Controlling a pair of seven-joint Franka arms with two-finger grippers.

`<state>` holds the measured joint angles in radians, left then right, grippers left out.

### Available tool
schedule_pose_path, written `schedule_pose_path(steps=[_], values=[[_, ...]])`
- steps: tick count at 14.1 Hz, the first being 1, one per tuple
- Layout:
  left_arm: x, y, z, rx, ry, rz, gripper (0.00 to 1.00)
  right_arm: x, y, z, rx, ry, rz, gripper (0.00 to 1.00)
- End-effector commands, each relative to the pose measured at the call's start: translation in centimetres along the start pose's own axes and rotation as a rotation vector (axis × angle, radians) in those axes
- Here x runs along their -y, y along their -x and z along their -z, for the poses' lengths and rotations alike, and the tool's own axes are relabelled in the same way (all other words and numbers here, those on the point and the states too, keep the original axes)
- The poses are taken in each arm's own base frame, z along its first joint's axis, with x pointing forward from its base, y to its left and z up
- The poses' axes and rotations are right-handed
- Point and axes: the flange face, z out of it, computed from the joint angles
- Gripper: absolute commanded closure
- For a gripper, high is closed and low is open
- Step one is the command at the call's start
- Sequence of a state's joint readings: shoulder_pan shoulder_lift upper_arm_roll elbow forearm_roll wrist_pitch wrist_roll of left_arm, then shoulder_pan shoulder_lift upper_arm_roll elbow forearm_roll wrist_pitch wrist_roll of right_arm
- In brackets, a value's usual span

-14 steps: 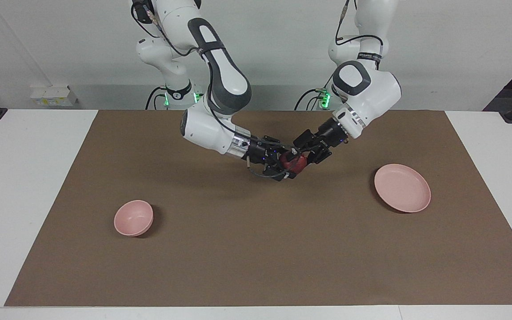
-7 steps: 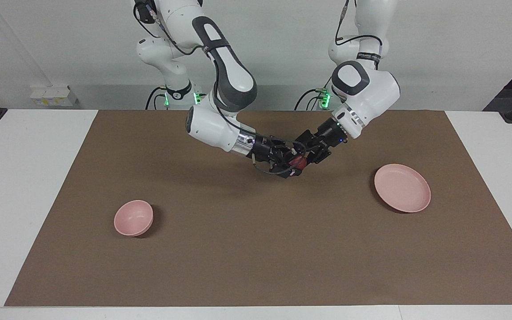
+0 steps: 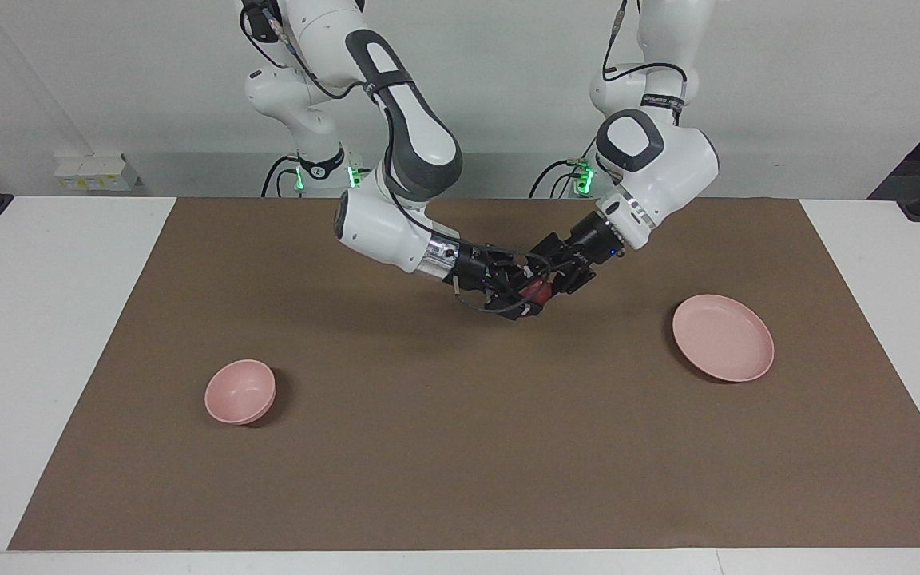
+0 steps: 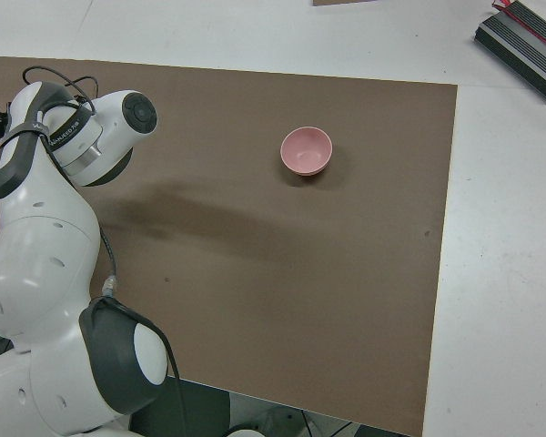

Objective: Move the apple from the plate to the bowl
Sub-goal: 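Carry the apple with the right gripper over the pink bowl while the left gripper withdraws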

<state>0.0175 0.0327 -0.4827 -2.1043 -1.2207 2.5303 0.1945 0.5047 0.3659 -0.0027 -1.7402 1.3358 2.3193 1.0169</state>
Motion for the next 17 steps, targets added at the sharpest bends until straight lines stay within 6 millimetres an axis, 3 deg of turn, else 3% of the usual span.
schedule_pose_path(steps=[1,6,13,17], values=[[-0.7,0.6,0.6,0.019,0.008,0.015,0.0,0.9,-0.5,0.3,-0.011,-0.019,0.031,1.0],[-0.8,0.7,2.7,0.071,-0.005,-0.023,0.0,1.9,-1.6,2.5,-0.145,0.03,0.153,1.0],[3.5,-1.7,5.4,0.149,-0.281,-0.21,0.0,4.1,-3.3,8.3,-0.479,0.163,0.467,1.0],[6.5,-5.0,9.3,0.222,-0.499,-0.321,0.0,5.4,-4.6,11.7,-0.675,0.268,0.692,1.0]])
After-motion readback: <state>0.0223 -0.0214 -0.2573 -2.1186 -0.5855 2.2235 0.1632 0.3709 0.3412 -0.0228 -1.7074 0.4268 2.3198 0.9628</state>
